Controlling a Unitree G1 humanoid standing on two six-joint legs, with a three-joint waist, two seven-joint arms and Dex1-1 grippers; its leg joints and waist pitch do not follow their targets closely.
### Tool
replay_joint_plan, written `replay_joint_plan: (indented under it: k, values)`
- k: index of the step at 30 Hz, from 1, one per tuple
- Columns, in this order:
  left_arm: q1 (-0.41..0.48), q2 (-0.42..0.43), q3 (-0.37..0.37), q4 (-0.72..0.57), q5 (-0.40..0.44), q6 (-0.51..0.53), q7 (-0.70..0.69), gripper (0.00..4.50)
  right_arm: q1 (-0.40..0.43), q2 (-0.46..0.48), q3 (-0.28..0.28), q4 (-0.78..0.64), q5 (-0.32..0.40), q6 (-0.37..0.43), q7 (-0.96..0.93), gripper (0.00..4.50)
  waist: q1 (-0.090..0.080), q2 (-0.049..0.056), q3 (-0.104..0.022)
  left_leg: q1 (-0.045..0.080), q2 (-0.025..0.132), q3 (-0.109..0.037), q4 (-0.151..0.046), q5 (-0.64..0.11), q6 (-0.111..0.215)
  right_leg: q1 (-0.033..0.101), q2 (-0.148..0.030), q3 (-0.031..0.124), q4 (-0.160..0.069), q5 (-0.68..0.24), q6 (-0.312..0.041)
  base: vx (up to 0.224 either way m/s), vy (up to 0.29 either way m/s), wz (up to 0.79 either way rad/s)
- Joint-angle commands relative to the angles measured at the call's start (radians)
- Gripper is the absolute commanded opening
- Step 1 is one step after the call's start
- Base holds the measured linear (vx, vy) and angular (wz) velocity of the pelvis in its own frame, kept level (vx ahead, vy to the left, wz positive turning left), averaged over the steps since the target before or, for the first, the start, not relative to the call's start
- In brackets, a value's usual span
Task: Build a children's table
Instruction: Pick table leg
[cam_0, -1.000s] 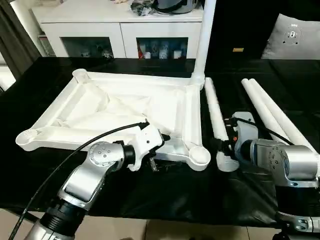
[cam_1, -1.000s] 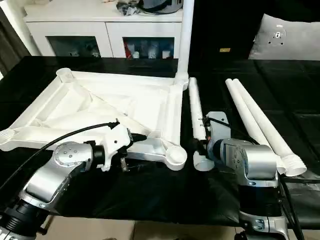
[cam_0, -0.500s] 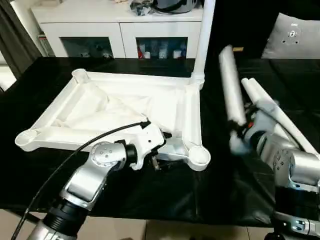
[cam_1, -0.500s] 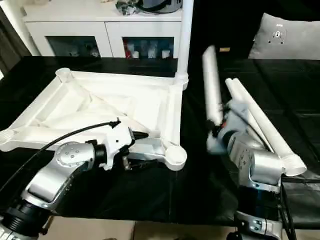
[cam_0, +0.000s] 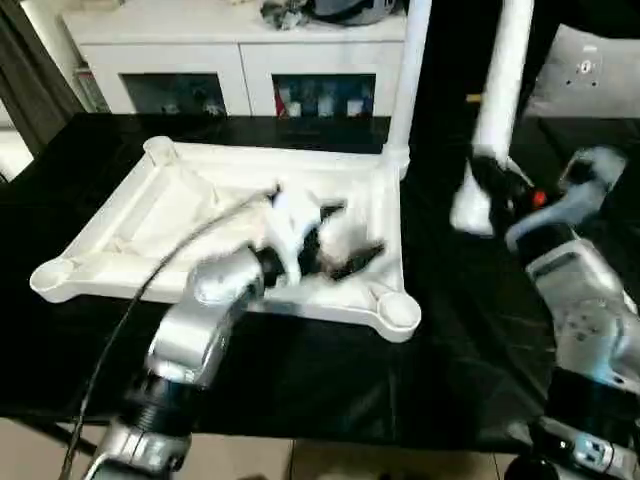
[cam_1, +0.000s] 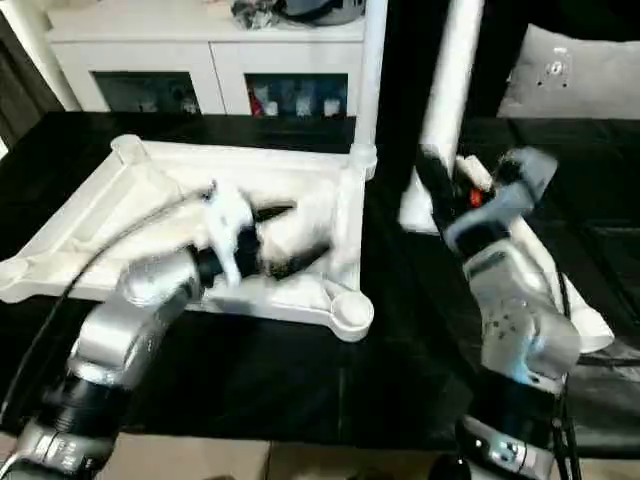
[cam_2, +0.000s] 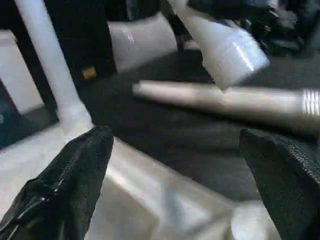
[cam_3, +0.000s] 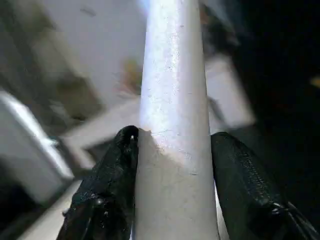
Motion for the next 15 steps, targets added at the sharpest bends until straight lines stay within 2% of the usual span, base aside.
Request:
replay_joint_plan:
  k: [1,3,4,5,8,9,12,15]
  values:
    - [-0.048,-0.049,0.078,-0.019,-0.126,0.068,0.027,4.5,0.018,0.012,0.0,-0.046,0.111,0.023,0.101,1.84,0.003,-0.021,-0.067,-0.01,0.061,-0.015,-0.069,-0.027,0.12,0.064,-0.059,0.047,-0.067,-0.162,-0.238,0.0,0.0,0.0]
    - [-0.08,-0.09,0.125,-0.031,-0.214,0.118,0.05,4.5,0.032,0.012,0.003,-0.059,0.172,0.045,0.146,1.84,0.009,-0.023,-0.068,-0.012,0.062,-0.017,-0.066,-0.021,0.129,0.063,-0.059,0.044,-0.065,-0.162,-0.253,0.0,0.0,0.0]
    - [-0.101,-0.114,0.155,-0.031,-0.27,0.151,0.068,4.5,0.046,0.006,0.015,-0.069,0.202,0.061,0.175,1.84,0.011,-0.025,-0.068,-0.013,0.064,-0.02,-0.067,-0.014,0.133,0.062,-0.058,0.044,-0.066,-0.165,-0.247,0.0,0.0,0.0]
    - [-0.115,-0.129,0.175,-0.03,-0.306,0.173,0.08,4.5,0.056,0.002,0.024,-0.076,0.22,0.07,0.194,1.84,0.01,-0.026,-0.067,-0.013,0.06,-0.016,-0.065,-0.011,0.134,0.063,-0.056,0.044,-0.065,-0.164,-0.249,0.0,0.0,0.0]
    - [-0.151,-0.167,0.224,-0.018,-0.404,0.219,0.106,4.5,0.087,-0.016,0.064,-0.093,0.244,0.092,0.25,1.84,0.016,-0.029,-0.066,-0.015,0.059,-0.018,-0.065,-0.003,0.14,0.062,-0.055,0.042,-0.07,-0.187,-0.232,0.0,0.0,0.0]
    - [-0.153,-0.169,0.227,-0.017,-0.412,0.222,0.105,4.5,0.09,-0.017,0.068,-0.094,0.245,0.094,0.255,1.84,0.016,-0.03,-0.066,-0.017,0.058,-0.017,-0.065,-0.002,0.141,0.064,-0.055,0.042,-0.072,-0.195,-0.226,0.0,0.0,0.0]
    - [-0.184,-0.21,0.267,0.002,-0.516,0.296,0.102,4.5,0.128,-0.048,0.137,-0.104,0.253,0.123,0.313,1.84,0.019,-0.033,-0.065,-0.017,0.057,-0.018,-0.065,-0.001,0.131,0.063,-0.056,0.041,-0.078,-0.241,-0.2,0.0,0.0,0.0]
    - [-0.188,-0.216,0.268,0.003,-0.527,0.307,0.105,4.5,0.131,-0.052,0.142,-0.104,0.26,0.127,0.323,1.84,0.021,-0.034,-0.064,-0.015,0.058,-0.02,-0.067,-0.003,0.124,0.061,-0.055,0.041,-0.081,-0.264,-0.183,0.0,0.0,0.0]
